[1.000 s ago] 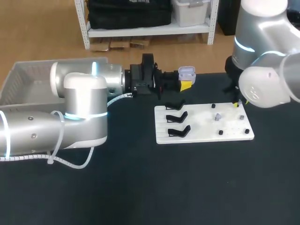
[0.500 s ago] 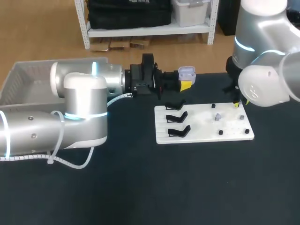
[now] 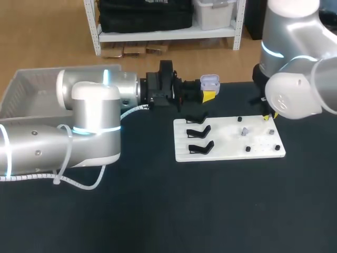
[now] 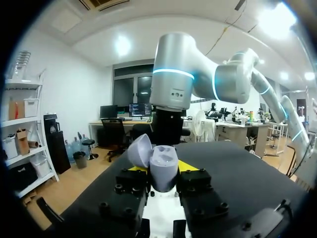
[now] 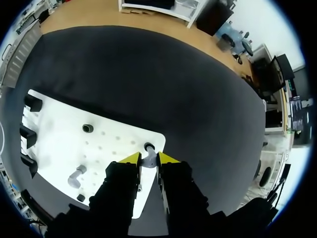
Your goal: Pick up each earbud case from the left stands, insert the matching earbuds, close the lid, and place the case in the box.
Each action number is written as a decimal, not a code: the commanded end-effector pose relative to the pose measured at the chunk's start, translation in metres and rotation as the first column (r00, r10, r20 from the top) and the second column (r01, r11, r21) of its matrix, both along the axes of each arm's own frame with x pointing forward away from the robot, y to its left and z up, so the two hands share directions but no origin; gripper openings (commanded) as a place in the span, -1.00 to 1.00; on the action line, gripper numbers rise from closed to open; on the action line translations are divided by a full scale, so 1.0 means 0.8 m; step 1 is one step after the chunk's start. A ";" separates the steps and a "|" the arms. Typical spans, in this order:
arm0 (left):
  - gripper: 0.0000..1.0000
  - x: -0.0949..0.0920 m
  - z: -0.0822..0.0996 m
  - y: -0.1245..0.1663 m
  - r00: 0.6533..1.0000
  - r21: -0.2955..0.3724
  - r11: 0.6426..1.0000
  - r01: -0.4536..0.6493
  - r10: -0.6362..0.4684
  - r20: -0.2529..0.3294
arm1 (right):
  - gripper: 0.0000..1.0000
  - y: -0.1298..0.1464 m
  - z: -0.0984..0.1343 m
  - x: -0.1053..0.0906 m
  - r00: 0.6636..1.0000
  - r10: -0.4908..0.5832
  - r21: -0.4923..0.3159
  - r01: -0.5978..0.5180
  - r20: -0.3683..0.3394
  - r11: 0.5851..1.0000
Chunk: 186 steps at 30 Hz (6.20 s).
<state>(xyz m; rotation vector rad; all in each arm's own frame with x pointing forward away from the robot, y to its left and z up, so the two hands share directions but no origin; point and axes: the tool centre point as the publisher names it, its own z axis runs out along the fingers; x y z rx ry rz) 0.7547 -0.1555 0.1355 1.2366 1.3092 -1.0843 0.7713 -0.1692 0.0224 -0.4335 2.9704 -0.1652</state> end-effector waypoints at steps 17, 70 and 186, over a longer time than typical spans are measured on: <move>-1.00 0.000 -0.002 0.000 1.000 -0.007 1.000 -0.003 0.003 0.006 | -1.00 0.011 0.110 -0.045 0.997 -0.075 0.030 0.075 0.012 0.997; -1.00 0.000 -0.002 0.000 1.000 -0.007 1.000 -0.003 0.003 0.006 | -1.00 0.171 0.244 -0.111 0.558 -0.829 0.156 0.817 0.025 0.555; -1.00 0.000 -0.002 0.000 1.000 -0.007 1.000 -0.003 0.003 0.006 | -0.40 0.218 0.194 -0.035 0.613 -0.790 0.027 0.790 0.007 0.612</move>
